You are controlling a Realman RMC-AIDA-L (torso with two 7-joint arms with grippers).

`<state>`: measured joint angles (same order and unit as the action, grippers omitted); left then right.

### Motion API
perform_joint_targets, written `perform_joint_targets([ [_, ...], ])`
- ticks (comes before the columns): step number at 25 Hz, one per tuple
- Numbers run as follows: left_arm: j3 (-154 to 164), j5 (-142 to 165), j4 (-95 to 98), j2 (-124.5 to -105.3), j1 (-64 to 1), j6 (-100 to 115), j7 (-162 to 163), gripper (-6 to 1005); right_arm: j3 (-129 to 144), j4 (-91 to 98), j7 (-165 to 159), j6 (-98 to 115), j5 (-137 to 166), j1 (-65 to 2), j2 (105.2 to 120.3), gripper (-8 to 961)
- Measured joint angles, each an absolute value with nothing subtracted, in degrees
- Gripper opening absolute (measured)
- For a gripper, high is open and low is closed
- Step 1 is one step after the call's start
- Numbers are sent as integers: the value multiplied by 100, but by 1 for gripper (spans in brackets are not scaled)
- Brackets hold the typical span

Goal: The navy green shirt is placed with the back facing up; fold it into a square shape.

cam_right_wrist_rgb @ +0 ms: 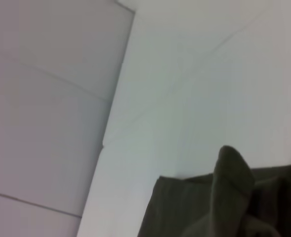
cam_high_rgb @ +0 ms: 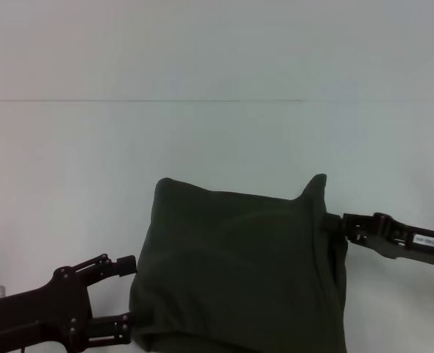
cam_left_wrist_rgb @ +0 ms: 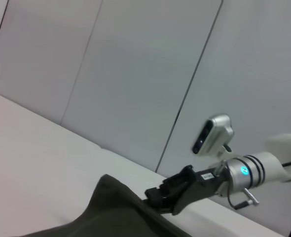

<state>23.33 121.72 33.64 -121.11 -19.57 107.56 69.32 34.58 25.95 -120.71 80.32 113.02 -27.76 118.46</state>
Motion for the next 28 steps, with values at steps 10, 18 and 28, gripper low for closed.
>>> perform_joint_targets([
  [10,2173,12148,3230,-12104,-1982,10769,7006,922,2286,2615,-10531,9144,11199,-2362,11743,497],
  [18,2110,12111,2986,-12067,-2043,10774,7037,920,3090,2817,-7631,9573,11372,-2662,11849,799],
  [28,1854,12102,2919,-12092,-2014,10760,7108,918,3542,2557,-5754,8260,11382,-2738,11996,858],
])
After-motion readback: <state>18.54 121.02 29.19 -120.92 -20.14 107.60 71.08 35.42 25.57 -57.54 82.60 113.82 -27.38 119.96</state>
